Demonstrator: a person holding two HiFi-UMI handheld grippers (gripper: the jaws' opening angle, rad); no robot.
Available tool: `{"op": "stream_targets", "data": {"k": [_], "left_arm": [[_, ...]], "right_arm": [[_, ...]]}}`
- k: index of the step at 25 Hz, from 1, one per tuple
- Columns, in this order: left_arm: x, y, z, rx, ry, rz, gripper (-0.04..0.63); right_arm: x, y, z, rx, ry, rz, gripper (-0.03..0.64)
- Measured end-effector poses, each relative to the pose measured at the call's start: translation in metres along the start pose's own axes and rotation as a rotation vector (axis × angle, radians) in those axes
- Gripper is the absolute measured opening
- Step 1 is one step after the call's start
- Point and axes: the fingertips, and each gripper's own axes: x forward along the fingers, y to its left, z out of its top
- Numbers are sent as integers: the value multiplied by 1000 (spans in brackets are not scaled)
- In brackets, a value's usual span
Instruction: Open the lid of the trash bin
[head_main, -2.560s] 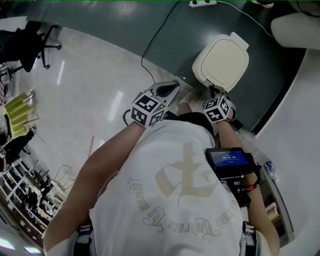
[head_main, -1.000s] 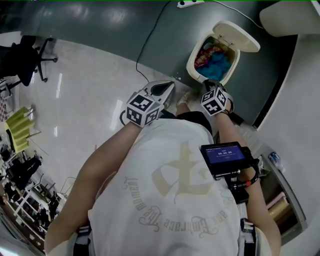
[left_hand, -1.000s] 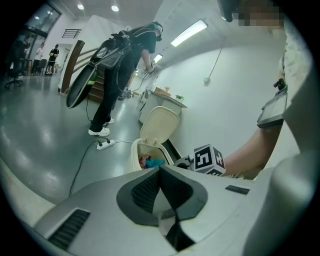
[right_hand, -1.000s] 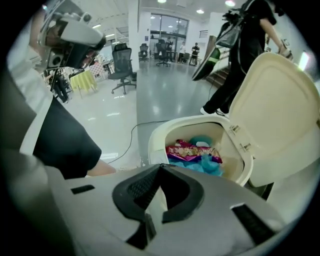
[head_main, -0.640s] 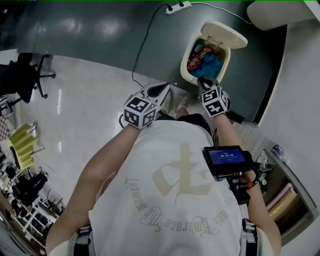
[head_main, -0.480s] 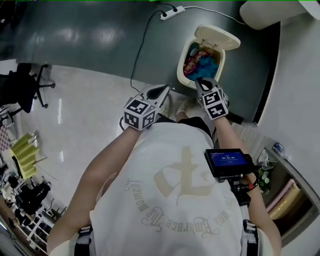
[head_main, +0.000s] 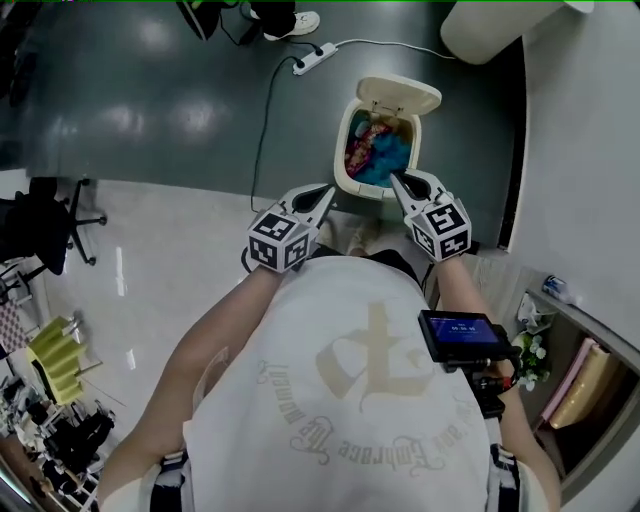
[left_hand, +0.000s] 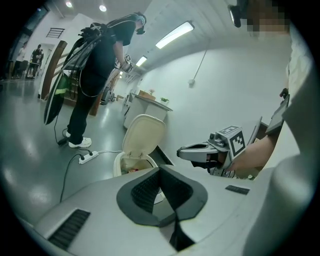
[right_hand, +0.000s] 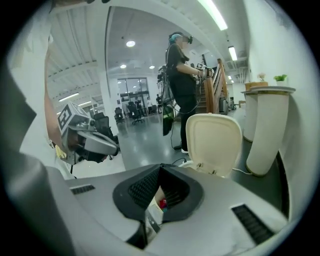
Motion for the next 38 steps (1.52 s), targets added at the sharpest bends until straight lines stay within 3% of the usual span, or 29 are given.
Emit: {"op": "stream_targets", "data": {"k": [18,38], "left_arm": [[22,-29,26,84,12,-82,12],[41,-51,32,144,36,-140,12]], "right_arm": [[-80,-28,10,153,-181,-118,3],[-111,-35,-11,226,-239,-186,3]]}}
